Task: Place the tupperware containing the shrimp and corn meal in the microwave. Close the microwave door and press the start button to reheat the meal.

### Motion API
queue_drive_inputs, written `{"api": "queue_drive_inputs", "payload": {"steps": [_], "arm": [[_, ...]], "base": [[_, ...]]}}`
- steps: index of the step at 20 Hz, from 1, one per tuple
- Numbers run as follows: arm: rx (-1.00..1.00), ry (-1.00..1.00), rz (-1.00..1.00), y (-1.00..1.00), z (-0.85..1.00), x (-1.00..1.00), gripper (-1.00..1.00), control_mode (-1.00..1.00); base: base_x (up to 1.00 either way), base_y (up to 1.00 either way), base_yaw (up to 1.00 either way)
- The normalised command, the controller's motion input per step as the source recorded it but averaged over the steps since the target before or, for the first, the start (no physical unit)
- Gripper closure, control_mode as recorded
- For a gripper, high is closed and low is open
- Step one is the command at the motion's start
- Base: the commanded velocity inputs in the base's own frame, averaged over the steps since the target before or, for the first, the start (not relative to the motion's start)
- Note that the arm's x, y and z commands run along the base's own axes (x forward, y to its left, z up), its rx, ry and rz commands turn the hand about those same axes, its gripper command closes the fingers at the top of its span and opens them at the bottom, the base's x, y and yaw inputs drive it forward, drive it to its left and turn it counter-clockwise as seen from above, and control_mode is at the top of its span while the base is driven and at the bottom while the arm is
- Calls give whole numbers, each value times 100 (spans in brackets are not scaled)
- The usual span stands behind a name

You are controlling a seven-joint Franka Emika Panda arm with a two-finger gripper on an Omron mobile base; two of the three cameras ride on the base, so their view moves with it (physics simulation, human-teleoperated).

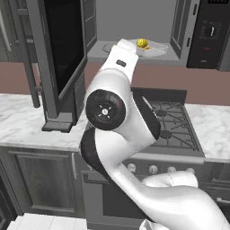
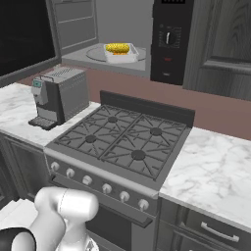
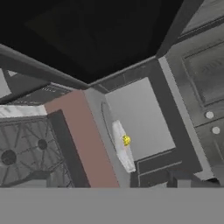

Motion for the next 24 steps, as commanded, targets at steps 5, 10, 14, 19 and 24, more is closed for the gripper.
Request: {"api": "queue_drive_inputs", "payload": {"steps": [5,10,14,19,24], "arm": [[-31,-44,0,35,-49,-21,-100,-100],[-22,-41,0,34,-29,-22,-100,-100],[-17,-13,0,46,23,-44,-100,-100],[-16,0,0,54,31,-57,-100,-100],[-13,1,0,66,8,-52,-100,-100]], "base": [[0,0,0],[0,0,0],[0,0,0],[0,0,0],[0,0,0]]}}
